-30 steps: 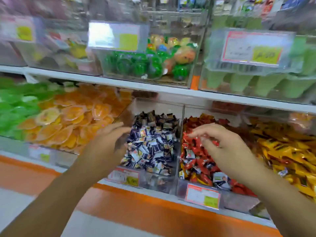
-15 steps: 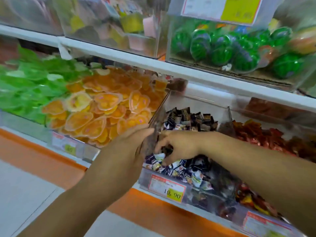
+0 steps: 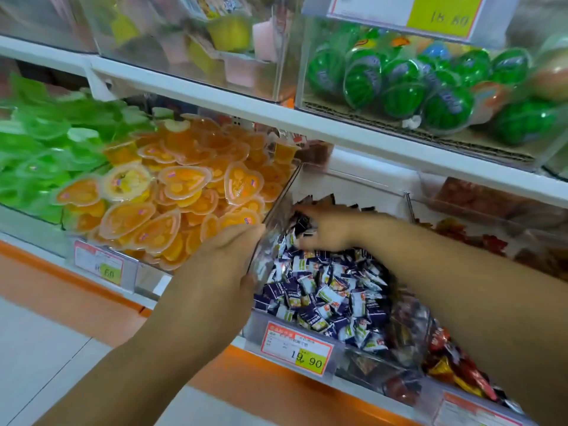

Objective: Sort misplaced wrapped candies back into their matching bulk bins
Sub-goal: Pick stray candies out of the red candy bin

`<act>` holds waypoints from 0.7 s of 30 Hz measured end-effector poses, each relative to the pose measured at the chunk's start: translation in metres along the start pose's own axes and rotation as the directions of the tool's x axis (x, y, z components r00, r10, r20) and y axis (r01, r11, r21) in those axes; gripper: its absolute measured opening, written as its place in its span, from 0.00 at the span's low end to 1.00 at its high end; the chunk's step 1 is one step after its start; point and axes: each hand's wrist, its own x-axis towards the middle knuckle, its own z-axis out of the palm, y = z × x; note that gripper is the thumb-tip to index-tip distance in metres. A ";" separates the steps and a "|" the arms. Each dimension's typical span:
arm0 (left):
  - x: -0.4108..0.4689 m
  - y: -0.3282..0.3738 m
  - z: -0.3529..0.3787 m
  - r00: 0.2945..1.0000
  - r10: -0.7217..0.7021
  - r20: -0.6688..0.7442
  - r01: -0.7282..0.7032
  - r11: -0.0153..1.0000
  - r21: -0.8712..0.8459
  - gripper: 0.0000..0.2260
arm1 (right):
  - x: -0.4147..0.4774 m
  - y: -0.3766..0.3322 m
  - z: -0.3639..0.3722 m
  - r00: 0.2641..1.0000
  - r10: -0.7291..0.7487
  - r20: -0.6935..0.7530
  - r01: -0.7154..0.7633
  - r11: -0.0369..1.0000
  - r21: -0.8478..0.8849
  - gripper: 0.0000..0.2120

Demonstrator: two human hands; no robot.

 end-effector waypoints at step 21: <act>0.003 0.005 -0.004 0.999 0.041 -0.023 -0.041 0.999 0.001 0.25 | 0.010 0.011 0.006 0.980 0.130 0.153 -0.146 0.984 0.102 0.46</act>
